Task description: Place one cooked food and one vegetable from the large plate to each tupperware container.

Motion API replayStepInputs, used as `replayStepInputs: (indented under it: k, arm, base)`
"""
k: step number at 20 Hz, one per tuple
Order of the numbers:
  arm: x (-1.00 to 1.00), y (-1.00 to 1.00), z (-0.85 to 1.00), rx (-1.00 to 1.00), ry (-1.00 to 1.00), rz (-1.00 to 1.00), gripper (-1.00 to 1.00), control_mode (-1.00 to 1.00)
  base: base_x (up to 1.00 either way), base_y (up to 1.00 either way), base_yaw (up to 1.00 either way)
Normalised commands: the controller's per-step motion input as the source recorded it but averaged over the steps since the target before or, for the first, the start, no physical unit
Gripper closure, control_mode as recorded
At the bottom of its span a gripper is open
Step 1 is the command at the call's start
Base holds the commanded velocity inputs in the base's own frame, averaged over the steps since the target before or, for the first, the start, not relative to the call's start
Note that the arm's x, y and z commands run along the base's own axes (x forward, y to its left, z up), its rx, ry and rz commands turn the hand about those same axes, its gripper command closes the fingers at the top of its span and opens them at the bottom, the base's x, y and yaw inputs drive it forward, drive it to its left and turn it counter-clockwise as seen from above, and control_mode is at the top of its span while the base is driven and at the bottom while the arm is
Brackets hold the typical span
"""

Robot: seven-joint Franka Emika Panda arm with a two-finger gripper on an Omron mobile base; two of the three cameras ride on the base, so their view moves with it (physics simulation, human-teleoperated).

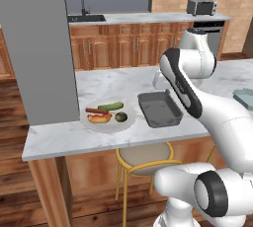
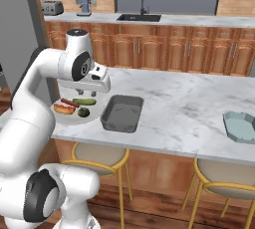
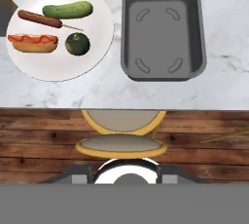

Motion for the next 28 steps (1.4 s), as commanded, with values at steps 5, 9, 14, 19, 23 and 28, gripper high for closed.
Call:
replayStepInputs:
  k: [5,9,14,19,23,28]
  arm:
    - [0.07,0.29,-0.07,0.00,0.01,0.06,-1.00,-1.00]
    - [0.10,0.43,-0.12,0.00,0.04,0.10,-1.00,-1.00]
    - [0.18,0.57,-0.23,-0.08,0.05,0.20,-1.00,-1.00]
    - [0.30,0.57,-0.48,-0.13,0.05,0.18,-1.00,-1.00]
    - [0.46,0.41,-0.43,-0.11,0.00,0.15,-1.00,-1.00]
    - [0.53,0.02,-0.49,-0.01,0.03,0.05,-1.00,-1.00]
  base:
    - [0.00,0.00,0.00]
    - [0.00,0.00,0.00]
    - [0.00,0.00,0.00]
    - [0.00,0.00,0.00]
    - [0.00,0.00,0.00]
    - [0.00,0.00,0.00]
